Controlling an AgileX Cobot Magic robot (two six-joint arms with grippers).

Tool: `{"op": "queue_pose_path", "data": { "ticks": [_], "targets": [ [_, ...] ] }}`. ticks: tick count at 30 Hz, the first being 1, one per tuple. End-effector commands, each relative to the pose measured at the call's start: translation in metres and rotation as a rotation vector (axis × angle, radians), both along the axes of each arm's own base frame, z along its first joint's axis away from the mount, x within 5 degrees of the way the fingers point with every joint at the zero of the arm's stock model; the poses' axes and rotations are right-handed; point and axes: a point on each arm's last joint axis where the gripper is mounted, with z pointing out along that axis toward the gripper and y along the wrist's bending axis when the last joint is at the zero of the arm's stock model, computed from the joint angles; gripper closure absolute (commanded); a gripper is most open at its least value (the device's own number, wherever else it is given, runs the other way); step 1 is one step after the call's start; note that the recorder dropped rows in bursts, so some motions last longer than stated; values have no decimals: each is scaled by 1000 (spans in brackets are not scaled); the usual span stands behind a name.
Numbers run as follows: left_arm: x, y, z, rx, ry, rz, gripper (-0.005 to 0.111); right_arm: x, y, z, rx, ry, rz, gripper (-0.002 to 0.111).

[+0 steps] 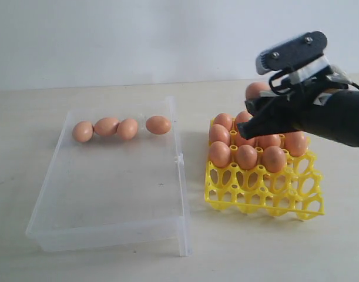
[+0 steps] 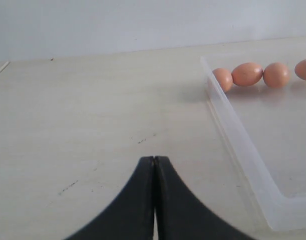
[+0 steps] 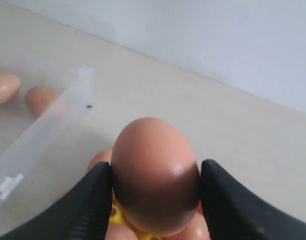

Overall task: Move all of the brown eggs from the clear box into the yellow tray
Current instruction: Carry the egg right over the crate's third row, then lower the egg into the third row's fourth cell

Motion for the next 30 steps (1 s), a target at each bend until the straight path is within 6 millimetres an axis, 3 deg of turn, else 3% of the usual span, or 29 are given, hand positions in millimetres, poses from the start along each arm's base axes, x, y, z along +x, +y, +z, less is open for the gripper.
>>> {"op": "queue_pose_path", "data": {
  "ticks": [1,10,16,30],
  "targets": [
    [0,0,2,2,-5,3,107,-14,-23,-14,13,5,-56,108],
    [0,0,2,2,-5,3,107,-25,-48,-29,301,-14,-195,108],
    [0,0,2,2,-5,3,107,-27,-60,-46,398,18,-228,108],
    [0,0,2,2,-5,3,107,-27,-77,-83,362,97,-263,108]
  ]
}}
